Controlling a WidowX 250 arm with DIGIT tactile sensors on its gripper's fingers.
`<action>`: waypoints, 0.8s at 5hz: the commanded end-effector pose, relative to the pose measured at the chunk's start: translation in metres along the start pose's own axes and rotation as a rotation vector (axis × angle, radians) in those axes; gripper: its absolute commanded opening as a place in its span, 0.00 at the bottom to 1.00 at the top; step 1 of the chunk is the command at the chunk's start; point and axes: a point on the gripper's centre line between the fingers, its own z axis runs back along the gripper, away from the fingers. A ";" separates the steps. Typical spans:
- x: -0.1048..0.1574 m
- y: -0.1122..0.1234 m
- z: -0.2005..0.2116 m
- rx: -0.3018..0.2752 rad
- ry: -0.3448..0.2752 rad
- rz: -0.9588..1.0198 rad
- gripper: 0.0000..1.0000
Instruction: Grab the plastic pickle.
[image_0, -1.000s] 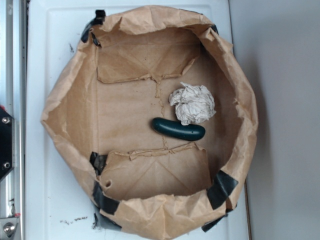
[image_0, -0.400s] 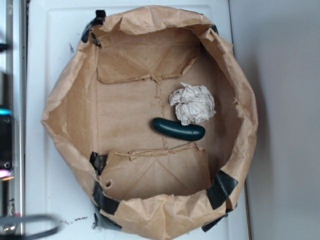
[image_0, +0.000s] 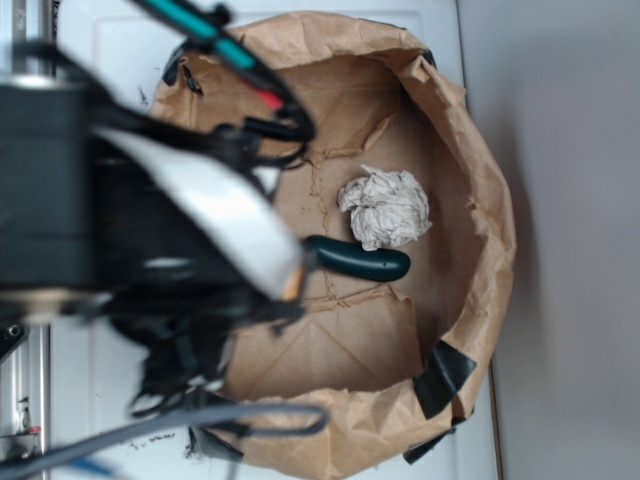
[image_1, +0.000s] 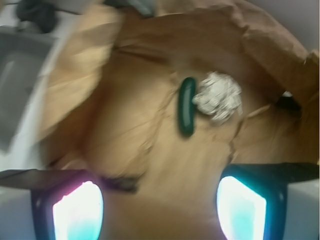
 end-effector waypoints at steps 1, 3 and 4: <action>0.011 0.004 0.015 0.019 -0.053 0.010 1.00; 0.021 0.020 -0.013 -0.013 -0.065 0.012 1.00; 0.024 0.032 -0.038 -0.073 -0.046 0.000 1.00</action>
